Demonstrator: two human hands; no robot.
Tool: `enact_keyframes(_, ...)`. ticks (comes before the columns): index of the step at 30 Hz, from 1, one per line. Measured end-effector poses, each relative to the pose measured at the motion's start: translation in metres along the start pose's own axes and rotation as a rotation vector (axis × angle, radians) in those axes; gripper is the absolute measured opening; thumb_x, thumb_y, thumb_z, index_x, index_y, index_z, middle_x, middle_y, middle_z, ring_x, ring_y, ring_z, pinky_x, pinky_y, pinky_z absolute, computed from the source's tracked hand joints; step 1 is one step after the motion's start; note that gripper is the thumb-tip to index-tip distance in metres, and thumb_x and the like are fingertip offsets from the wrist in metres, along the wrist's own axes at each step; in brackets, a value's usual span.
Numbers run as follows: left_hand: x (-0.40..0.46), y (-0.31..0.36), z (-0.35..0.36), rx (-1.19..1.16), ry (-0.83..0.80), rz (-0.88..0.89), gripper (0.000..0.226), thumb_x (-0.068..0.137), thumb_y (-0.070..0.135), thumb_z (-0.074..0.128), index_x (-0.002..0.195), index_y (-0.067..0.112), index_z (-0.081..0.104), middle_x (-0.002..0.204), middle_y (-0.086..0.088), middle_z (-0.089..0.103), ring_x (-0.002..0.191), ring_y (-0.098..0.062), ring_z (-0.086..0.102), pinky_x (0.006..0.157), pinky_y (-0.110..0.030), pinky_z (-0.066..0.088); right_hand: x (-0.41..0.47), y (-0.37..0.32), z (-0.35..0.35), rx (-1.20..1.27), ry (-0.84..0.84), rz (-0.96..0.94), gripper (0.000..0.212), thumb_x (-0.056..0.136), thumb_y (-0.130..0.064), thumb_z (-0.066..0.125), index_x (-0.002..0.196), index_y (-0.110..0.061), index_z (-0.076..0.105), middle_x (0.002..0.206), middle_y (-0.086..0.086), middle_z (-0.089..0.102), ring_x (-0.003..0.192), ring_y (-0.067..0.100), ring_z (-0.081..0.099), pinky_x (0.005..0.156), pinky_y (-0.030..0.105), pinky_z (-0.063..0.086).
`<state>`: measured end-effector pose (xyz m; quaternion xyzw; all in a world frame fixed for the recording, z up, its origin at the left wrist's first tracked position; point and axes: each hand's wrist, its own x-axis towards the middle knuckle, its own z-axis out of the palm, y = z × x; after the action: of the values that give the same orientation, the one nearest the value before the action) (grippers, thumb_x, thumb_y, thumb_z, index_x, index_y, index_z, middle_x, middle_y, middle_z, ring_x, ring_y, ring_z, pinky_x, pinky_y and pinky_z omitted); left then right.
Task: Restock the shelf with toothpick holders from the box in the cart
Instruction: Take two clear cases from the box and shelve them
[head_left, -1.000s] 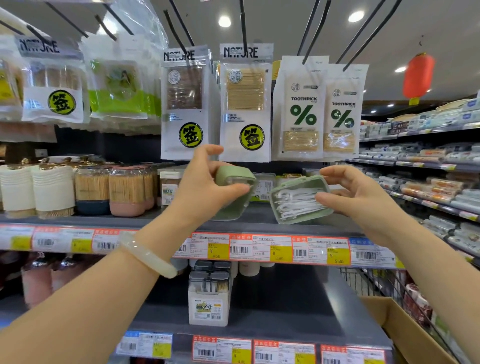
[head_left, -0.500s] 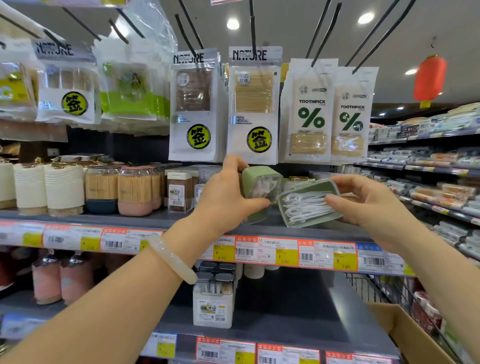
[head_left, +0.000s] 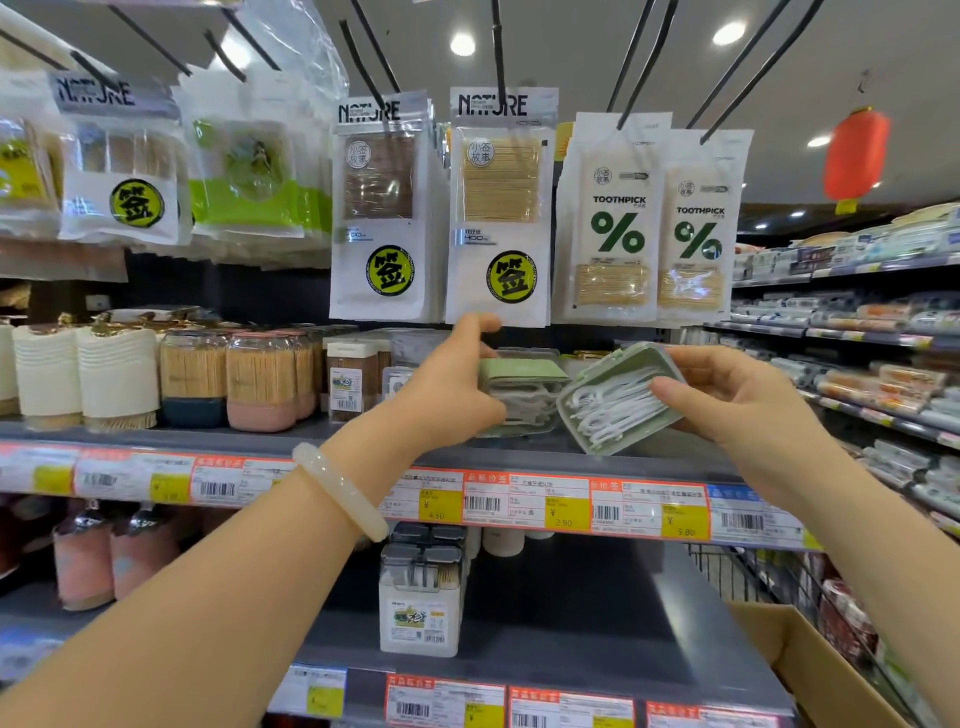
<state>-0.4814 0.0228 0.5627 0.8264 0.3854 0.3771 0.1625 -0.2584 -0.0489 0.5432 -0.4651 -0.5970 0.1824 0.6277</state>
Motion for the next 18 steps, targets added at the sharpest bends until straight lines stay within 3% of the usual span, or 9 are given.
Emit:
enact_keyframes(4,-0.005,-0.011,-0.002,-0.191,0.107,-0.013,0.054,0.072,0.001,0.077,0.111,0.020,0.045,0.111,0.002,0.055,0.090,-0.006,0.056,0.070,-0.016,0.052,0.003,0.003,-0.001,-0.007,-0.019,0.002,0.034,0.081,-0.001,0.067,0.113,-0.010,0.063,0.101,0.004,0.071,0.090,0.014,0.068,0.078,0.020,0.056)
enact_keyframes(7,-0.007,-0.016,-0.006,-0.281,0.115,-0.049,0.052,0.068,0.005,0.081,0.107,0.021,0.050,0.100,0.003,0.063,0.086,-0.007,0.062,0.069,-0.016,0.052,0.004,0.004,-0.003,0.013,-0.022,0.006,0.032,0.080,-0.001,0.068,0.110,-0.011,0.065,0.099,0.004,0.072,0.091,0.016,0.068,0.080,0.021,0.056)
enact_keyframes(12,-0.008,-0.024,-0.008,-0.299,0.079,-0.116,0.038,0.069,0.003,0.081,0.095,0.019,0.058,0.091,-0.002,0.070,0.088,-0.018,0.067,0.089,-0.037,0.054,0.005,0.004,-0.005,-0.020,-0.100,0.022,0.032,0.077,-0.002,0.071,0.105,-0.016,0.066,0.097,0.002,0.073,0.094,0.019,0.069,0.086,0.030,0.055)
enact_keyframes(14,-0.007,-0.024,-0.006,-0.310,0.070,-0.119,0.033,0.073,0.010,0.078,0.096,0.022,0.058,0.090,0.000,0.070,0.086,-0.016,0.067,0.087,-0.034,0.054,0.006,0.002,-0.003,-0.019,-0.152,0.045,0.032,0.080,-0.002,0.068,0.108,-0.017,0.062,0.102,0.006,0.071,0.095,0.021,0.068,0.085,0.031,0.056)
enact_keyframes(18,-0.008,-0.022,-0.003,-0.290,0.072,-0.114,0.031,0.083,0.018,0.071,0.111,0.023,0.058,0.088,0.005,0.067,0.079,-0.008,0.063,0.078,-0.023,0.051,0.010,-0.010,0.004,0.008,-0.142,-0.008,0.028,0.088,-0.005,0.059,0.108,-0.025,0.058,0.102,0.003,0.060,0.087,0.013,0.064,0.068,0.020,0.054)
